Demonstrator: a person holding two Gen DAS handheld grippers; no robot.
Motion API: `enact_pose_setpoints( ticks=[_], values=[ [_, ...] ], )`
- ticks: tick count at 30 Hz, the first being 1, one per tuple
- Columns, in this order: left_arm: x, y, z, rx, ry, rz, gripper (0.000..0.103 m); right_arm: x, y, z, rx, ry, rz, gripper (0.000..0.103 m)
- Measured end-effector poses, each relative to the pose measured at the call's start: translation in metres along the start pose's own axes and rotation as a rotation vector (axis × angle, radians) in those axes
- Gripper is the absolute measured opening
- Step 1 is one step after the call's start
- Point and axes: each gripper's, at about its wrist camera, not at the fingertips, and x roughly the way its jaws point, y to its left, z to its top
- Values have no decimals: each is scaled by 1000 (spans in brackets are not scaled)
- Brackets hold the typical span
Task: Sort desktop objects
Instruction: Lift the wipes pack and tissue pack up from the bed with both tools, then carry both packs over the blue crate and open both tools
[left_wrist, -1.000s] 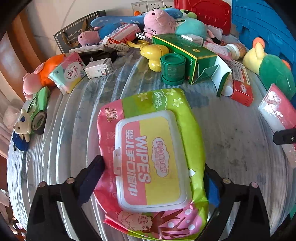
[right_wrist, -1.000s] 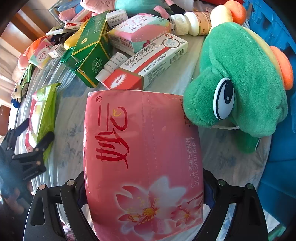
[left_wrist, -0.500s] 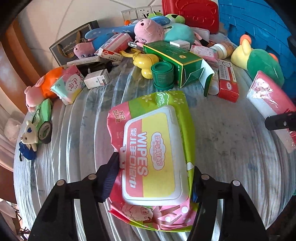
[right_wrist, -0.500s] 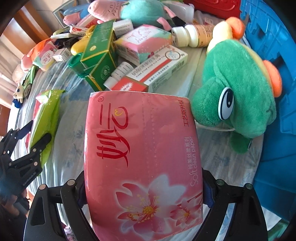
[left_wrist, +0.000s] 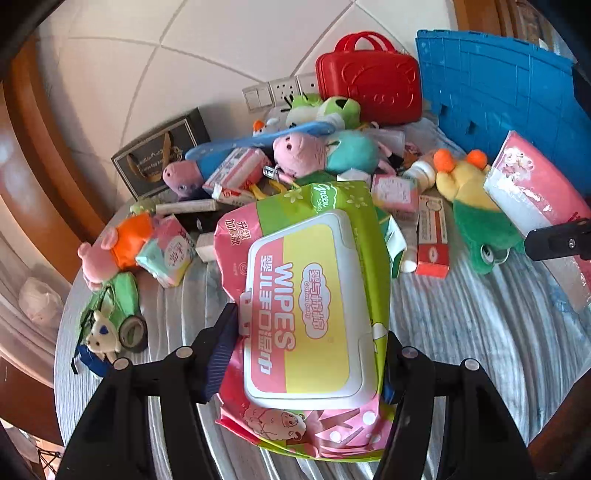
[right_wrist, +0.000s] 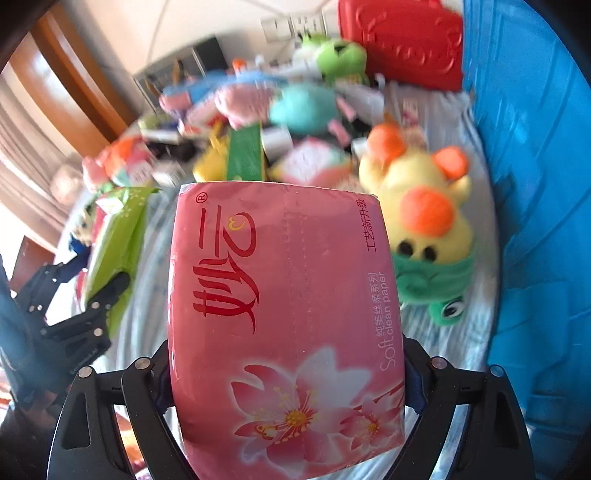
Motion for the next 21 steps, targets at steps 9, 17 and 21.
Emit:
enact_pose_setpoints(
  ticks=[9,17,21],
  values=[
    [-63,-9,76,91,-228,-70,62,-111,15,19,38,-264,7,90],
    [-119,-51,152,177,-439,-177,62,-231,-3,12,116,-544,-56,91],
    [-141,-93,187,220,-501,-246,62,-288,-32,1,165,-656,-135,91]
  ],
)
